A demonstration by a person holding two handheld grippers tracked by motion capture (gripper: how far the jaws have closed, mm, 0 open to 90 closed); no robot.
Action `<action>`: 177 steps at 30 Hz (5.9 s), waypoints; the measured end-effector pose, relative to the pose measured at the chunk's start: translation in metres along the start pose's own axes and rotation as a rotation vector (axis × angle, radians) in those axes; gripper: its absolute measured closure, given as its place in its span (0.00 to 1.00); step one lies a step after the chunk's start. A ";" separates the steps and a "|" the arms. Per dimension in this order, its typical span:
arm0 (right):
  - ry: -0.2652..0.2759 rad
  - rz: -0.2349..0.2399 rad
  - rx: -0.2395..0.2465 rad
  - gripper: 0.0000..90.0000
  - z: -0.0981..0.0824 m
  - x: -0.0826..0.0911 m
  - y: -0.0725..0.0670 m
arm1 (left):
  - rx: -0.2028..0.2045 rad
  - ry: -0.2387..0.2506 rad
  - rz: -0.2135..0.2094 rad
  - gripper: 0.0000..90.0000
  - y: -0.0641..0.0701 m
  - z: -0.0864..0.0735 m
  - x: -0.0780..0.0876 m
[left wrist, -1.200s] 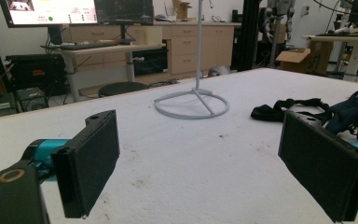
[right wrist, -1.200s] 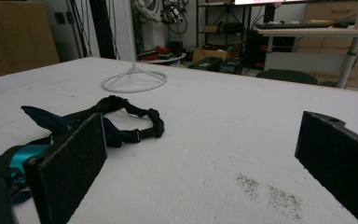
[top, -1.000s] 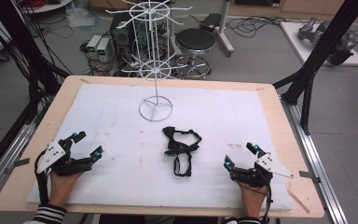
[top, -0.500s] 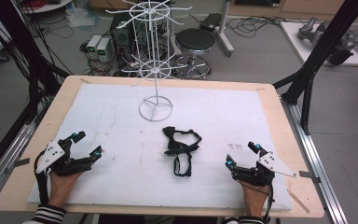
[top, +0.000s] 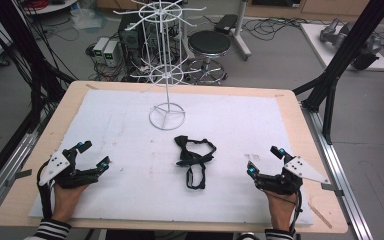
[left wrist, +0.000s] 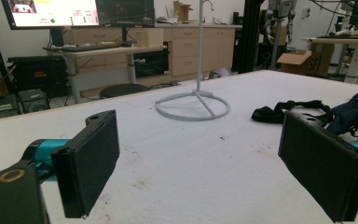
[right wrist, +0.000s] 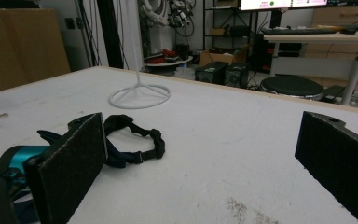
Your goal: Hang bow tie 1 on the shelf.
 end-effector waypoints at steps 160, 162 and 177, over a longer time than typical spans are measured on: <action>-1.006 0.787 0.720 0.75 -0.006 -0.187 -0.102 | 0.013 -0.001 0.002 0.14 -0.002 0.000 0.000; -0.991 0.786 0.751 0.78 -0.006 -0.186 -0.103 | 0.013 -0.001 0.001 0.14 -0.002 0.000 0.000; -0.935 0.778 0.707 0.80 0.001 -0.183 -0.102 | 0.014 0.000 0.001 0.14 -0.002 0.000 0.000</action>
Point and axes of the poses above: each handheld gripper's, and its own axes: x roughly backward along the jaws, z roughly out of its top, y roughly to its right, the point moved 3 cm from there along -x, roughly forward along the jaws, and after that the axes turned 4 degrees about y, right-handed, at the moved point
